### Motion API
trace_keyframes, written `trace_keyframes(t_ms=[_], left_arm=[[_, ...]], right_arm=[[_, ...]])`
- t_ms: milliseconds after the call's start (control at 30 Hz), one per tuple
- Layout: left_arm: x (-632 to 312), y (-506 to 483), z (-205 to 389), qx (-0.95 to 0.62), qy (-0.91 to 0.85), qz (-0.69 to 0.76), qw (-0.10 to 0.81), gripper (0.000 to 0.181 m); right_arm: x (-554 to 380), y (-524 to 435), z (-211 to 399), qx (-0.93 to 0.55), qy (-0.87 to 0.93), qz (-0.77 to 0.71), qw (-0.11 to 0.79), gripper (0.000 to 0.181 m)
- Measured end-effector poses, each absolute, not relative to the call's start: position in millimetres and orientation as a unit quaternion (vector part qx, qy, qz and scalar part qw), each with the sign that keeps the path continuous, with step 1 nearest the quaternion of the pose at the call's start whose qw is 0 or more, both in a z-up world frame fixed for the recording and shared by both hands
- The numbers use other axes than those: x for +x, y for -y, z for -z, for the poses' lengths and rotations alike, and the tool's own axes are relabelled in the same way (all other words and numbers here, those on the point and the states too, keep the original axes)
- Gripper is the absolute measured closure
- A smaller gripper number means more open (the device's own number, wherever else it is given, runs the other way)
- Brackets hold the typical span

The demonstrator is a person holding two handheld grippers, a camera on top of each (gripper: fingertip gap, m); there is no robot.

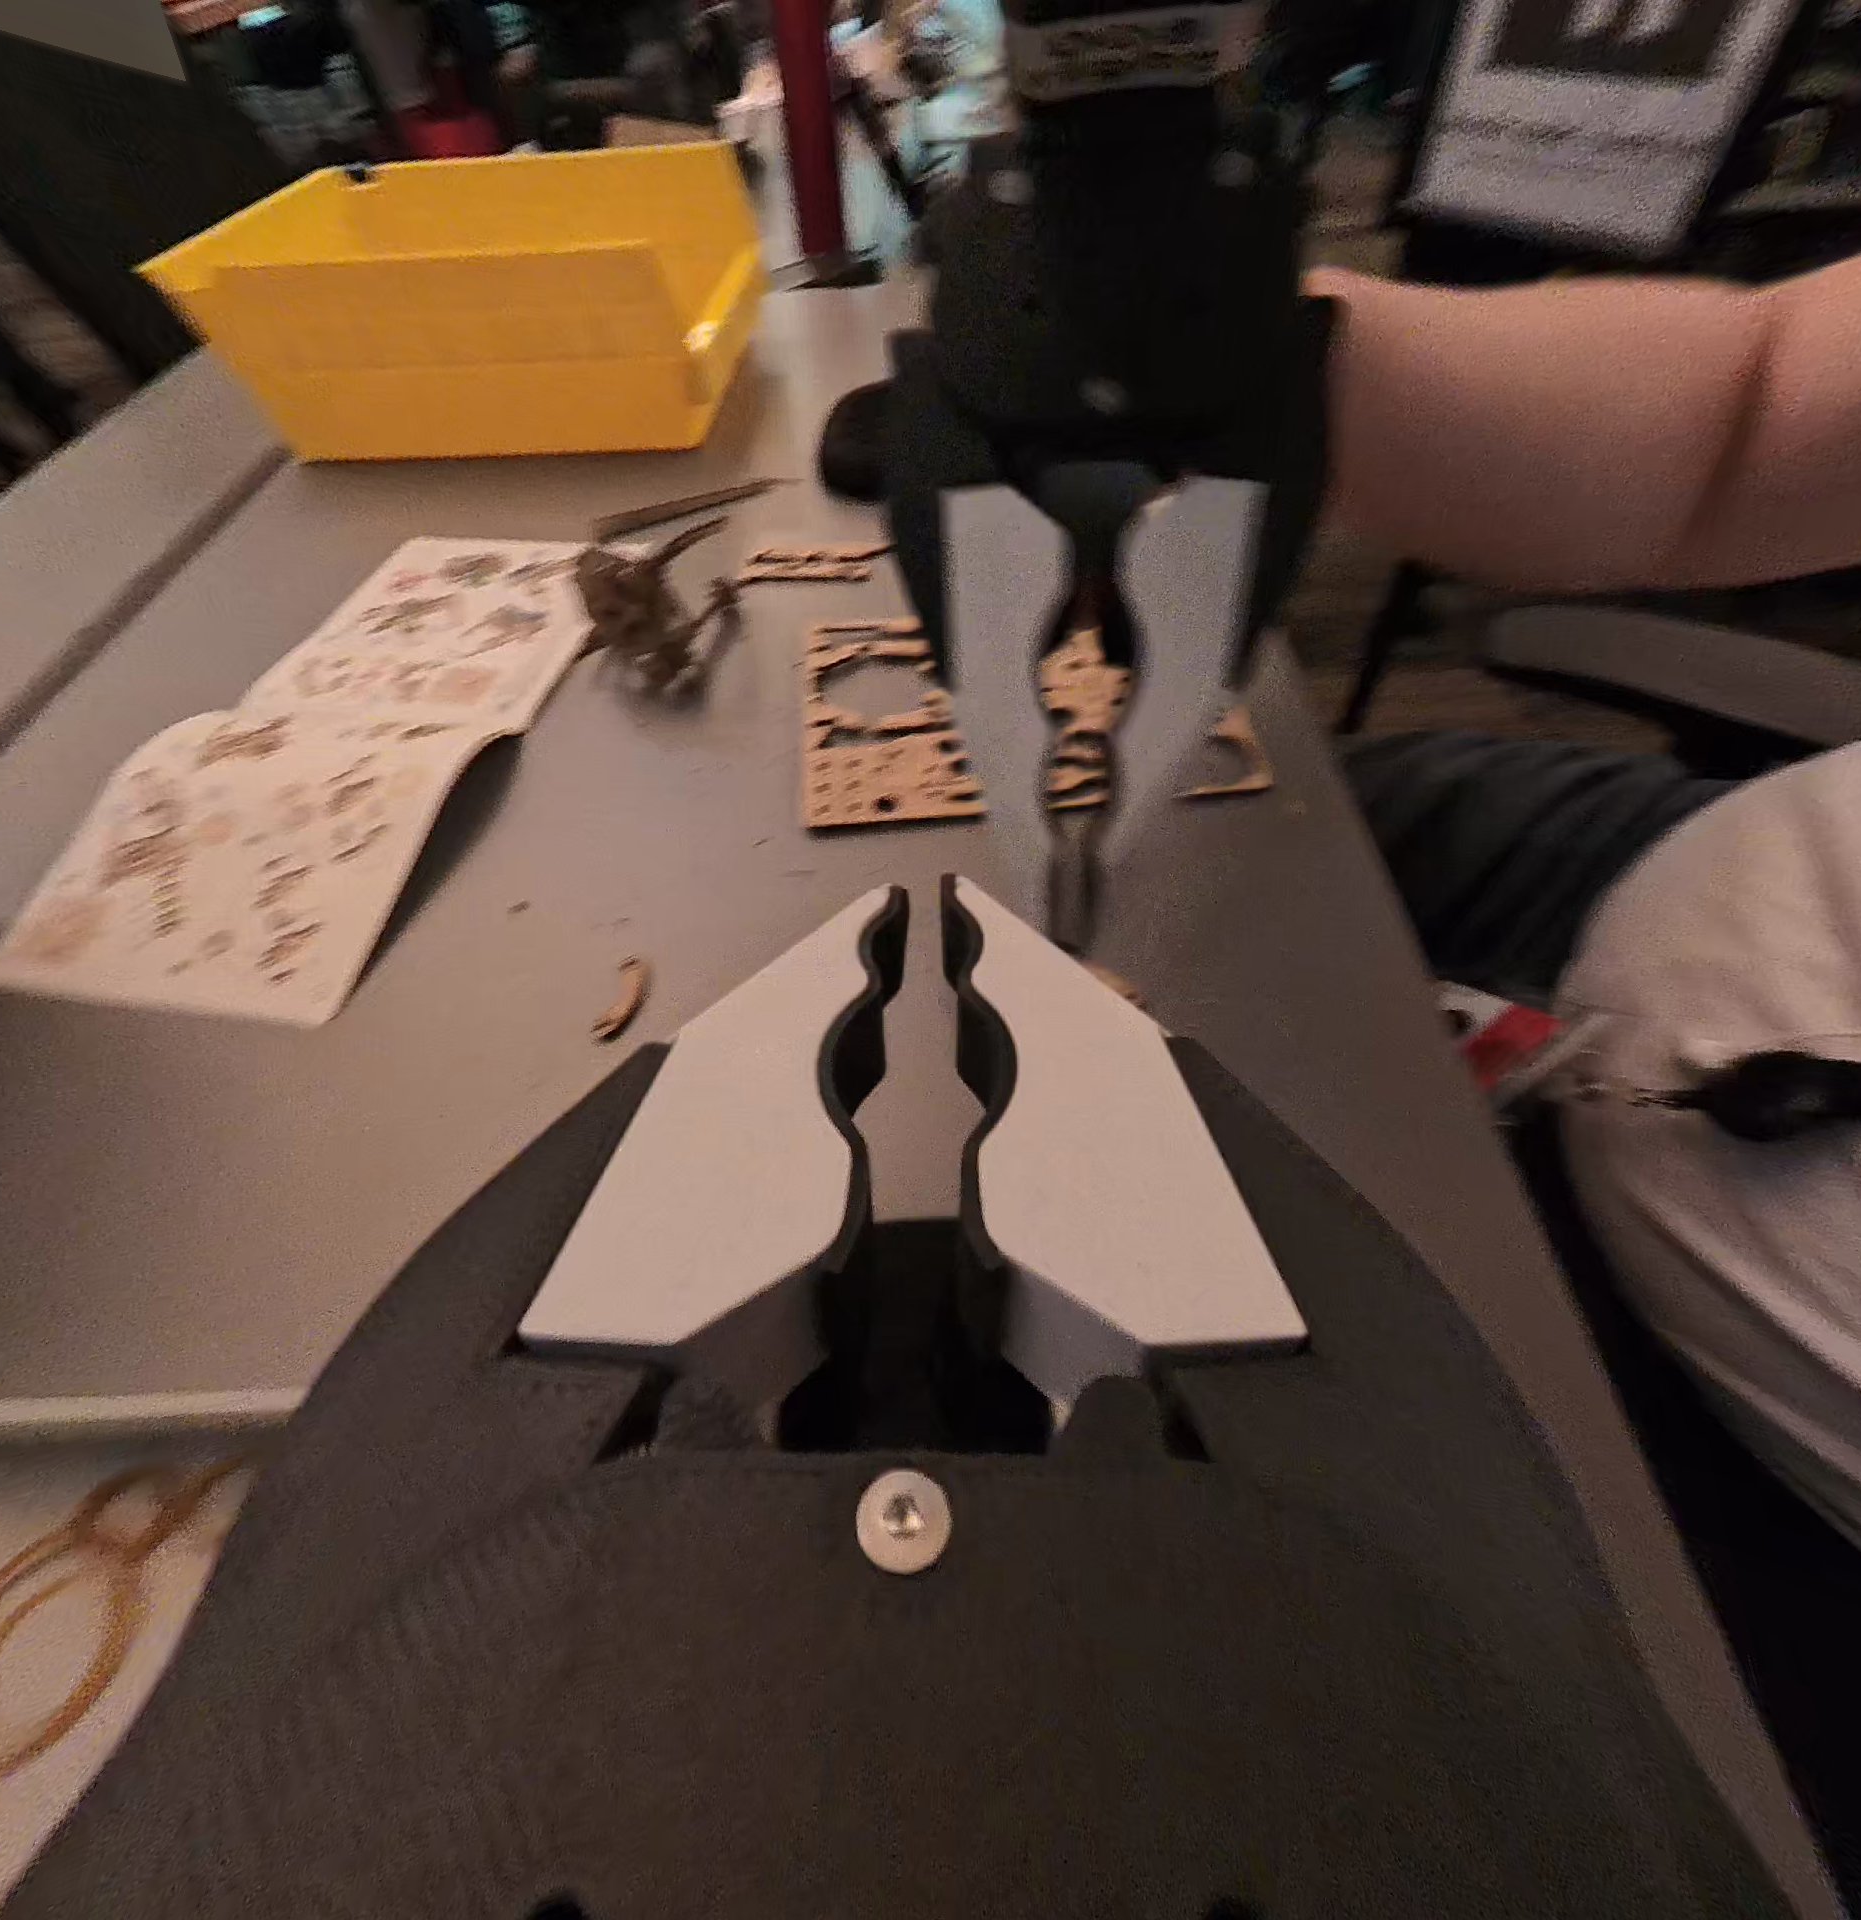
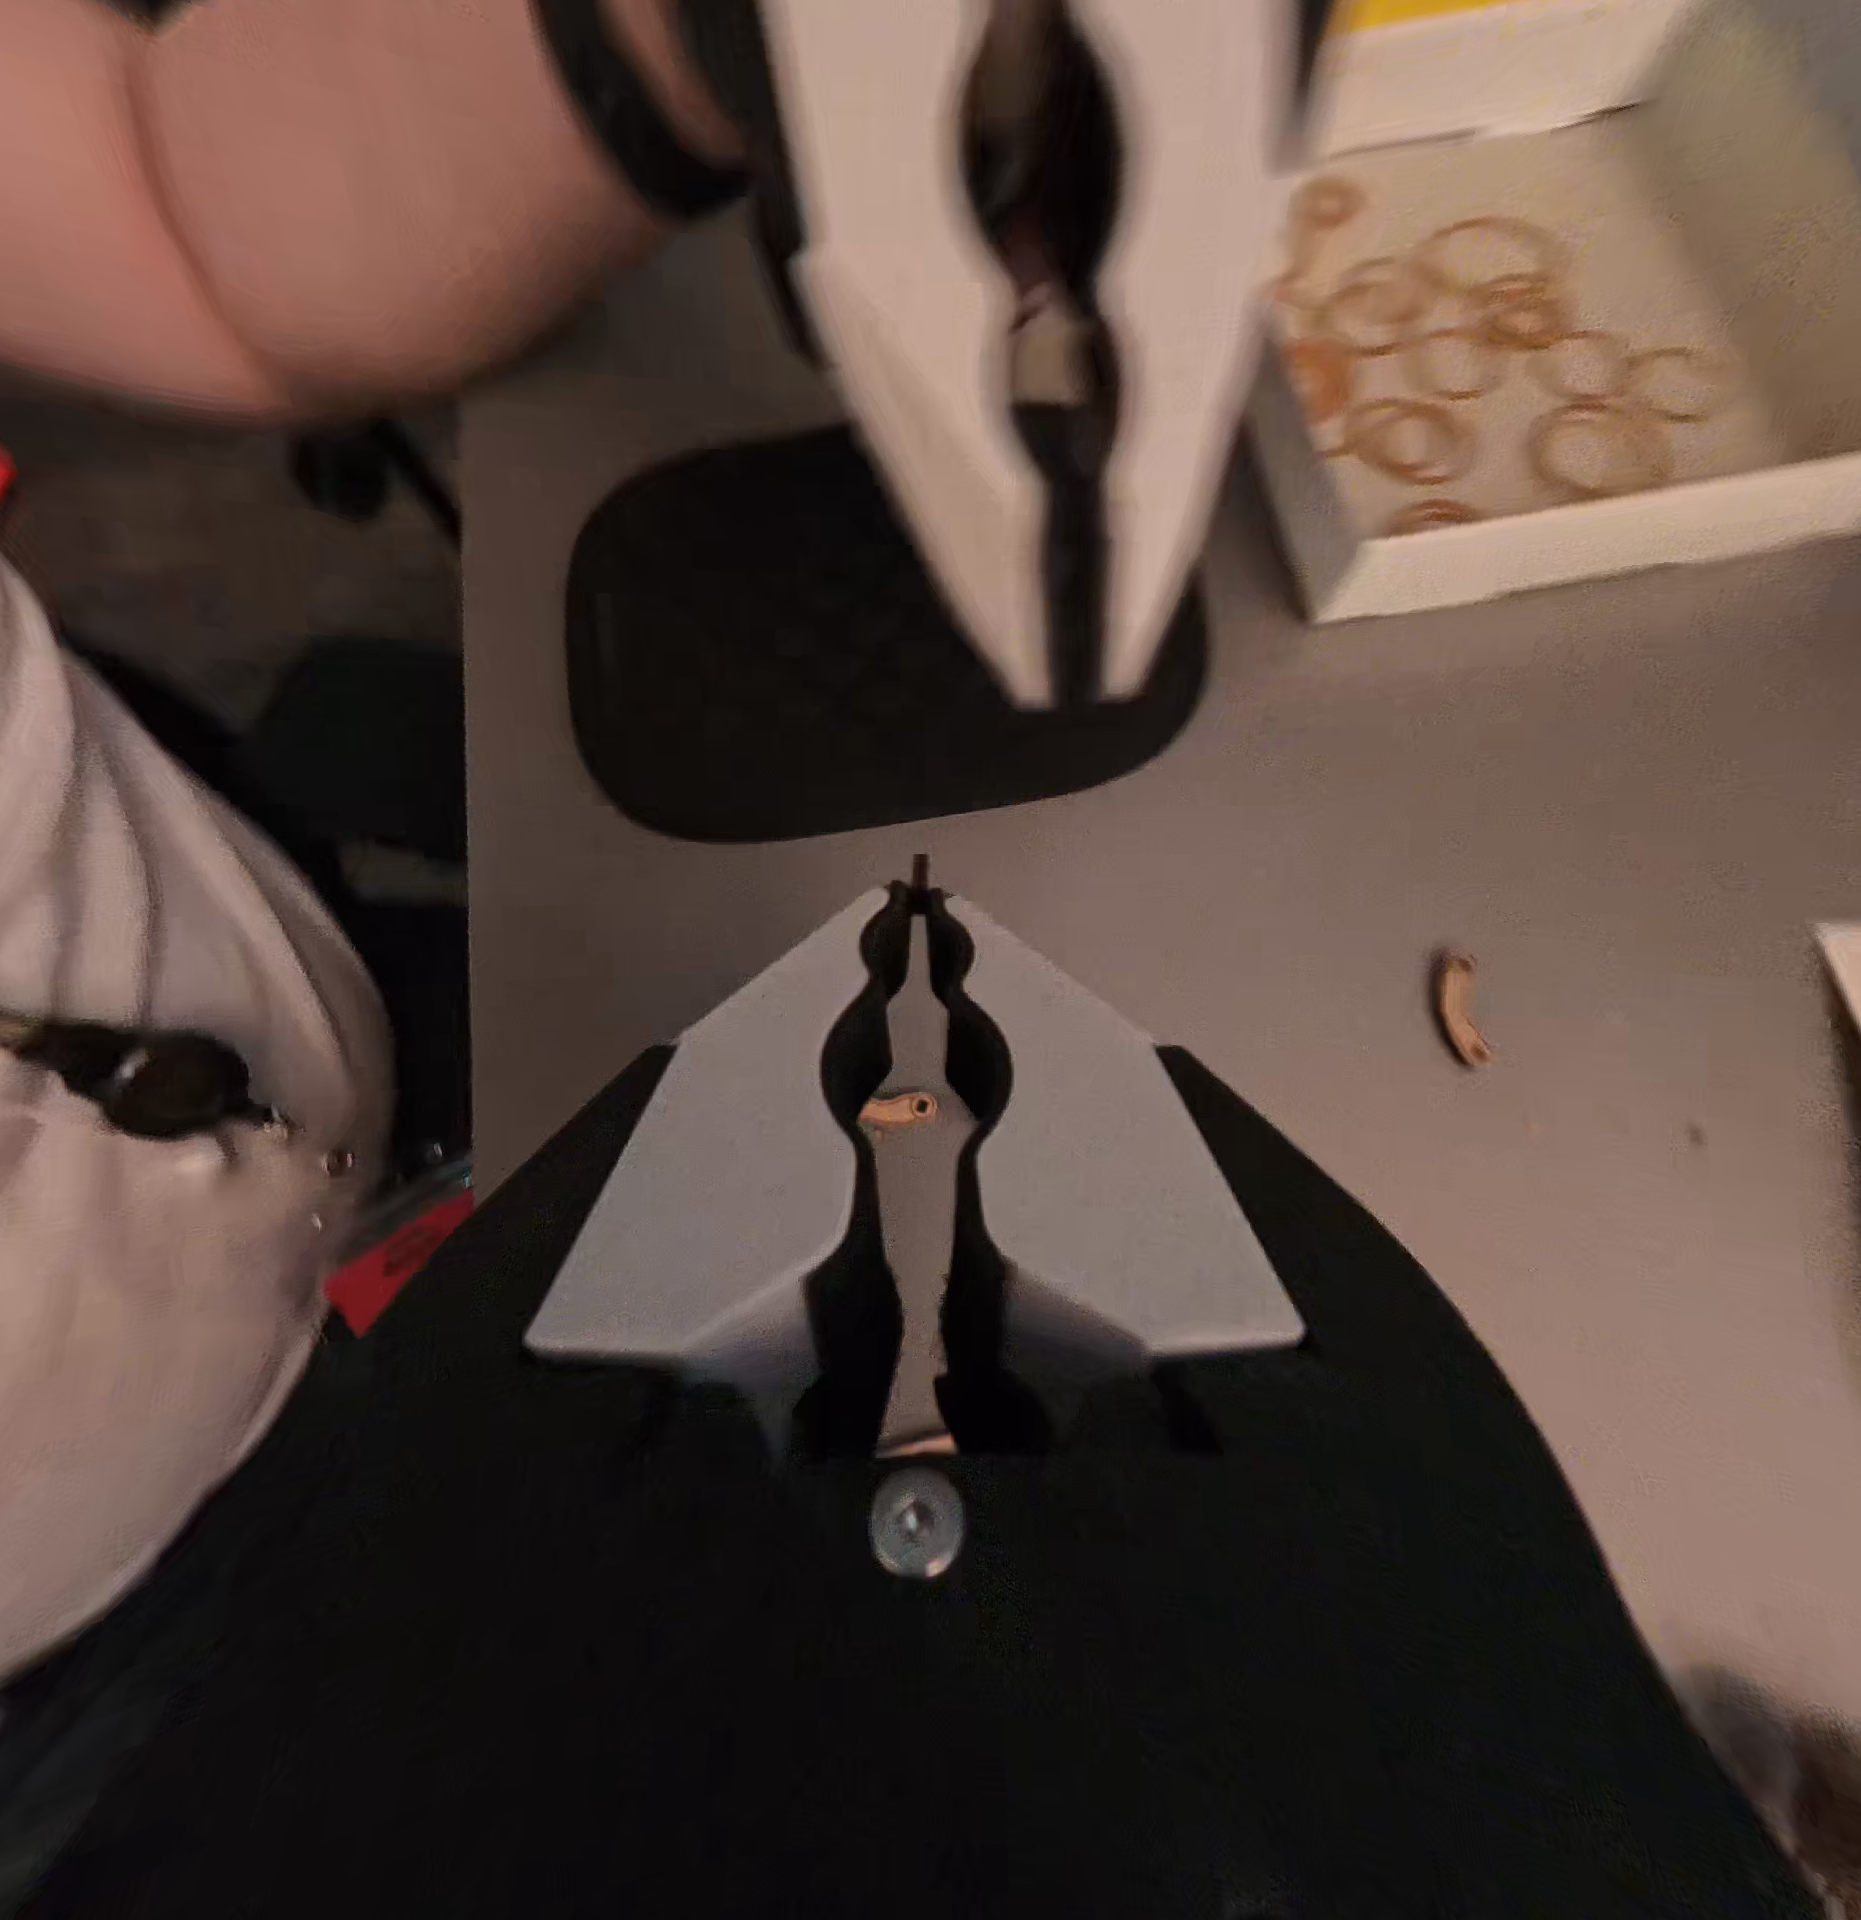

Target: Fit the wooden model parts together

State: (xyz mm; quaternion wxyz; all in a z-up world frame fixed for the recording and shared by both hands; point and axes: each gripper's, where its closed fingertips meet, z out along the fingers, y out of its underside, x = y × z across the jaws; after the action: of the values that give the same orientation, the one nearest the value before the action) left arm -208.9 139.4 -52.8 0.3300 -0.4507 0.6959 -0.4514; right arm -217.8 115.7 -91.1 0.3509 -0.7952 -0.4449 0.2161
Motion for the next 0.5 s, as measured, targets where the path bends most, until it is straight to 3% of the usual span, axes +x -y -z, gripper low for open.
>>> trace_keyframes(t_ms=[167,500], left_arm=[[-203,-97,52,-0.413,-0.717,0.48,0.29,0.163],[-192,-68,79,-0.397,-0.753,0.452,0.268,0.172]], right_arm=[[-198,-99,68,-0.805,0.382,-0.201,0.408,0.18],[-197,-80,79,-0.817,0.4,-0.153,0.386,0.18]])
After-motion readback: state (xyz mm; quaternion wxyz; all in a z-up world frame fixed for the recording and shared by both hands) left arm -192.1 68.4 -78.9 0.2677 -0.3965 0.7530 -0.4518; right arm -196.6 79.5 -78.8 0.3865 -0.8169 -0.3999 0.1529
